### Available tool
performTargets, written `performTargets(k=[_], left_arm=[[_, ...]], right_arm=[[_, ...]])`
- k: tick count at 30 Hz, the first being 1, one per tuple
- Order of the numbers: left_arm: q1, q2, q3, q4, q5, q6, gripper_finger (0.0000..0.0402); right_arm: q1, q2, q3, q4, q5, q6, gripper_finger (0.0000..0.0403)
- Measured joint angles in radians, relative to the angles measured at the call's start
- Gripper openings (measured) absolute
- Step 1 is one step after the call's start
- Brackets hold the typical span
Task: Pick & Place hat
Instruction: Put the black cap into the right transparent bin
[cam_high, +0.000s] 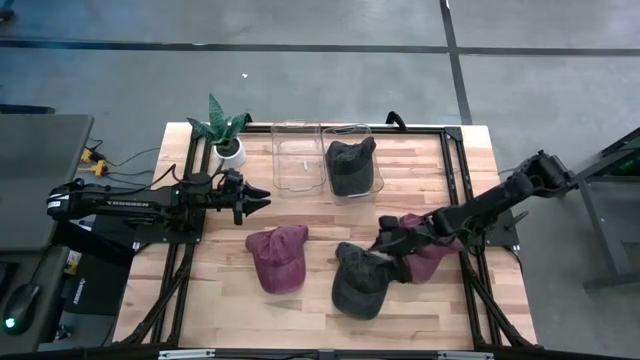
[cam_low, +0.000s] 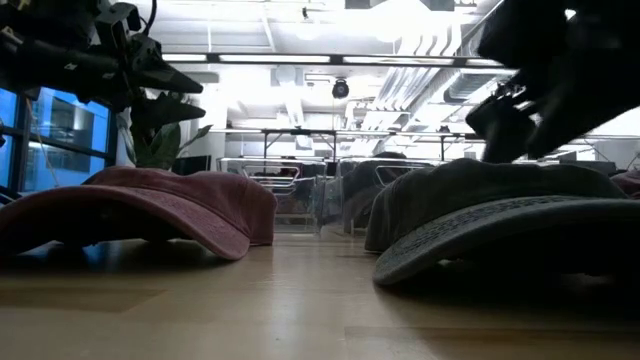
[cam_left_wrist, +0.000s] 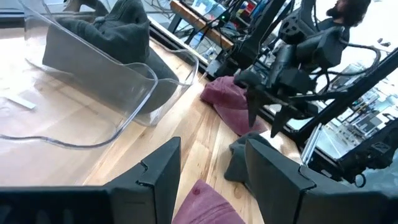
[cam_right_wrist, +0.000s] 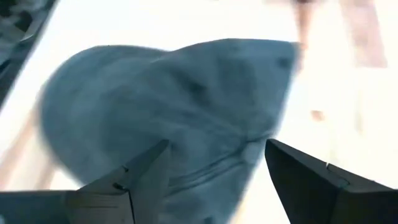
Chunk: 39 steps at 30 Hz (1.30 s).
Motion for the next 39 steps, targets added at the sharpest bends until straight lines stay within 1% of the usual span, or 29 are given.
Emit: performTargets(k=[4,7,13,20,35,39], left_arm=[[0.0,0.0,0.0,-0.006,0.0,0.0,0.0172],[0.0,0.0,0.0,-0.019,0.0,0.0,0.0172],[0.0,0.0,0.0,-0.024,0.0,0.0,0.0172],[0.0,0.0,0.0,-0.024,0.0,0.0,0.0172],[0.0,0.0,0.0,-0.024,0.0,0.0,0.0172],[0.0,0.0,0.0,-0.036,0.0,0.0,0.0172]], right_arm=[[-0.029,0.051,0.005,0.011,0.014,0.011,0.0256],[-0.036,0.101,0.005,0.036,0.017,0.01,0.0256],[-0.037,0.164,0.005,0.089,0.061,0.009,0.0256],[-0.037,0.209,0.005,0.127,0.043,0.009,0.0256],[-0.037,0.306,0.005,0.177,0.054,0.015,0.0256],[-0.037,0.322,0.007,0.19,0.067,0.018,0.0238]])
